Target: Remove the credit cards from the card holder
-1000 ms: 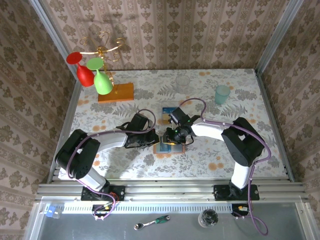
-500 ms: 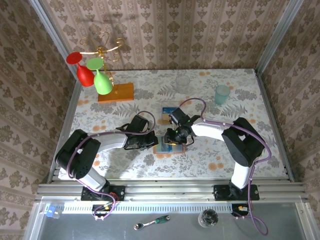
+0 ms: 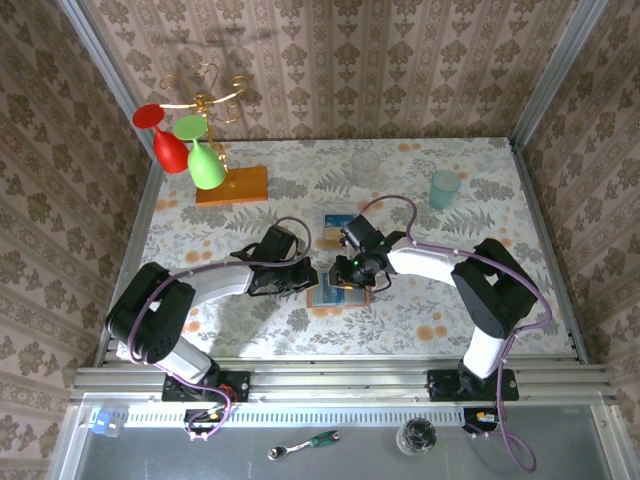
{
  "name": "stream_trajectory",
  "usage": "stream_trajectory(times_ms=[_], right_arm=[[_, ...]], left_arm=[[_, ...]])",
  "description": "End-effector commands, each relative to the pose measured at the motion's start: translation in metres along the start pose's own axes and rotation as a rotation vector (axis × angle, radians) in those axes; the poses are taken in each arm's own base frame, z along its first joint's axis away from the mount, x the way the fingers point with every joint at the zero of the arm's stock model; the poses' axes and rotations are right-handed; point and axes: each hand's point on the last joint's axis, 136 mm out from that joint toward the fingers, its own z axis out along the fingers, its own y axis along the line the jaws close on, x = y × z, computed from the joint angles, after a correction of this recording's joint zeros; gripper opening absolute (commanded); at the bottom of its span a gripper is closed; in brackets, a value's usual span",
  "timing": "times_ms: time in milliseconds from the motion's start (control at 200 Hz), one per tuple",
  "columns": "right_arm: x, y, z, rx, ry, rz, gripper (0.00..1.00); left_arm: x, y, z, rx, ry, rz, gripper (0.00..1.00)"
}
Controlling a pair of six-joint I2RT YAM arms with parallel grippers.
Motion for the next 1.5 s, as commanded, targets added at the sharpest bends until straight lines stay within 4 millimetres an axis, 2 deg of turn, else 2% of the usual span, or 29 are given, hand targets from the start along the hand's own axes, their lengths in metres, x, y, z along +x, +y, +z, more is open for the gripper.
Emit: stream_trajectory(times_ms=[0,230,780,1075,1285,1495], right_arm=[[-0.002,-0.005,-0.008,0.004,-0.022,0.023,0.29],[-0.001,-0.011,-0.005,0.001,-0.015,0.040,0.29],[0.002,-0.019,0.007,-0.003,0.012,0.065,0.29],[0.000,-0.007,0.008,-0.081,0.017,0.081,0.28],[-0.002,0.000,0.006,-0.125,0.012,0.096,0.24],[-0.003,-0.005,0.004,-0.122,-0.001,0.107,0.16]], left_arm=[[0.000,-0.009,0.003,0.013,0.007,0.022,0.00],[0.003,-0.007,0.013,0.013,0.027,0.017,0.00],[0.011,0.005,0.019,-0.014,0.056,-0.007,0.00],[0.014,0.011,0.022,-0.032,0.069,-0.016,0.00],[0.014,0.012,0.022,-0.033,0.071,-0.017,0.00],[0.014,0.012,0.022,-0.034,0.071,-0.017,0.00]])
